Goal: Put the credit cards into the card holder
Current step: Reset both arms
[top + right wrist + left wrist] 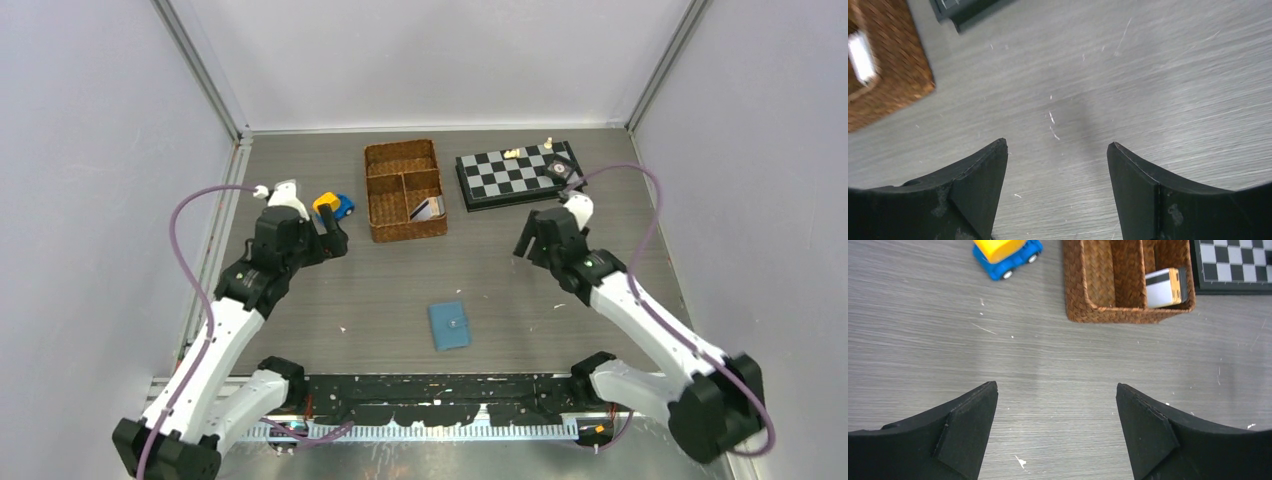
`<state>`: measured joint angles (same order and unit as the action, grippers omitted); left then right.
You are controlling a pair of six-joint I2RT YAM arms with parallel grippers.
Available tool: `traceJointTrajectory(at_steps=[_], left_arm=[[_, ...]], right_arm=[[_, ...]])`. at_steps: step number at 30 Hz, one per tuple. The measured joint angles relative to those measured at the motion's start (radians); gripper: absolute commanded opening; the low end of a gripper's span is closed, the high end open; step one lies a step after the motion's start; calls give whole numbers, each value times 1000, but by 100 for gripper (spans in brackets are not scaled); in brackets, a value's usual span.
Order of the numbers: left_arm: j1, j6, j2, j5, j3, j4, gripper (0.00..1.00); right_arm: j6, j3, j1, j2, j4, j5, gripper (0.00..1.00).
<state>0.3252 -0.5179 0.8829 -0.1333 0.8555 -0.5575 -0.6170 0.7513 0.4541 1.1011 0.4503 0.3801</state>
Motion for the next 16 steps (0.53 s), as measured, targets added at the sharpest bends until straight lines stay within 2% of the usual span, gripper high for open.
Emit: traceJointTrajectory(at_steps=[5, 8, 16], left_arm=[[0, 42, -106, -31, 13, -39, 96], [0, 62, -153, -31, 13, -42, 97], [0, 103, -179, -12, 13, -39, 99]], right_arm=[[89, -60, -26, -248, -63, 60, 79], [142, -97, -26, -330, -100, 100, 79], [203, -131, -26, -358, -132, 136, 79]])
